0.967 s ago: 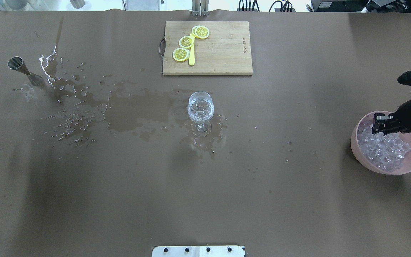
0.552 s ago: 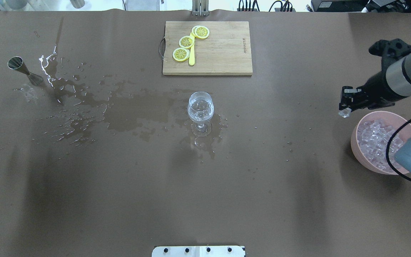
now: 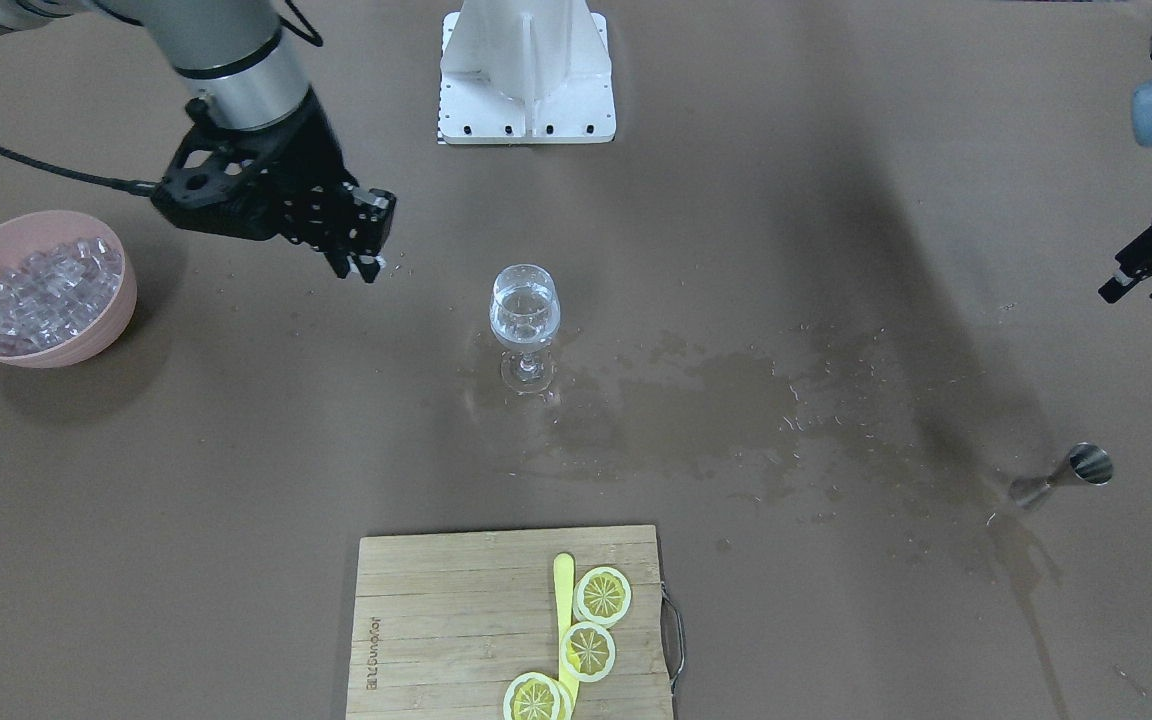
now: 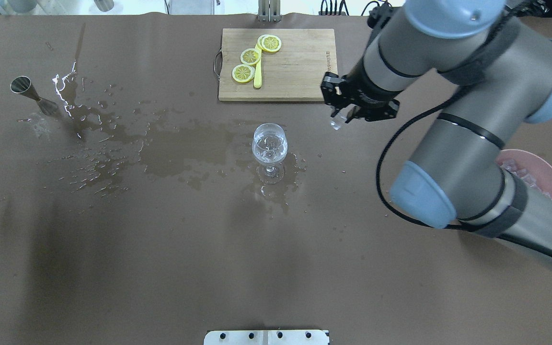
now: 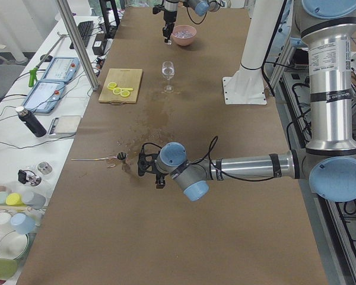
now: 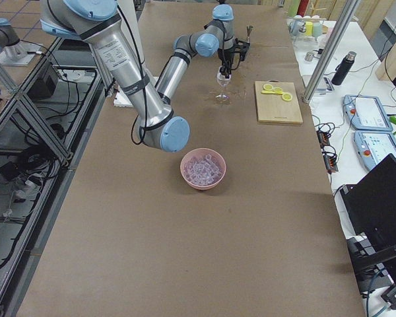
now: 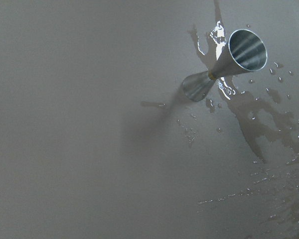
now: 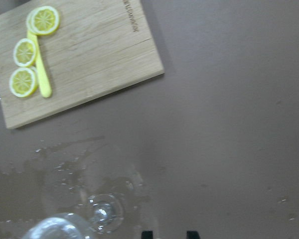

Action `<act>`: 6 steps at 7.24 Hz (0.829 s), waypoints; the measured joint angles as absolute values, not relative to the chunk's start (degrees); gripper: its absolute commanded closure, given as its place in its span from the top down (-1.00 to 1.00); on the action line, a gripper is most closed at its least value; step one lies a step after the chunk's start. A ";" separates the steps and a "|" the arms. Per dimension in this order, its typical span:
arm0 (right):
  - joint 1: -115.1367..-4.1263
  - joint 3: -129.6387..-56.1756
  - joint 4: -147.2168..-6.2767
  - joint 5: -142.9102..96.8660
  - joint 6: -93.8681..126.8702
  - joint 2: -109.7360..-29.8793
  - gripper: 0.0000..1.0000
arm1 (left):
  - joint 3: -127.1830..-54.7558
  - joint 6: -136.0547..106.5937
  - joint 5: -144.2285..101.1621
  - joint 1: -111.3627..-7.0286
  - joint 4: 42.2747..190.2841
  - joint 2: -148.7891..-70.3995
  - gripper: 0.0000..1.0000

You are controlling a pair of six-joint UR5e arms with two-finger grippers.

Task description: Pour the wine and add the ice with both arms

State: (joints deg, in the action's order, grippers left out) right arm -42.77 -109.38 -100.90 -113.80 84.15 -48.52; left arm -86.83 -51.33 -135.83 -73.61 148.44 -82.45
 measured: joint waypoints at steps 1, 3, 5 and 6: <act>-41.20 -104.97 -100.49 -112.68 87.86 -43.19 -1.00 | -86.80 -51.35 -135.81 -73.62 148.47 -82.39 0.94; -40.00 -100.20 -98.00 -112.05 90.85 -39.13 -1.00 | -86.81 -51.37 -135.74 -73.58 148.52 -82.30 0.95; -39.62 -98.96 -96.80 -111.98 91.50 -38.70 0.98 | -86.88 -51.39 -135.66 -73.57 148.53 -82.27 0.95; -39.55 -98.80 -96.69 -111.95 91.58 -38.74 1.00 | -86.87 -51.37 -135.57 -73.57 148.53 -82.27 0.95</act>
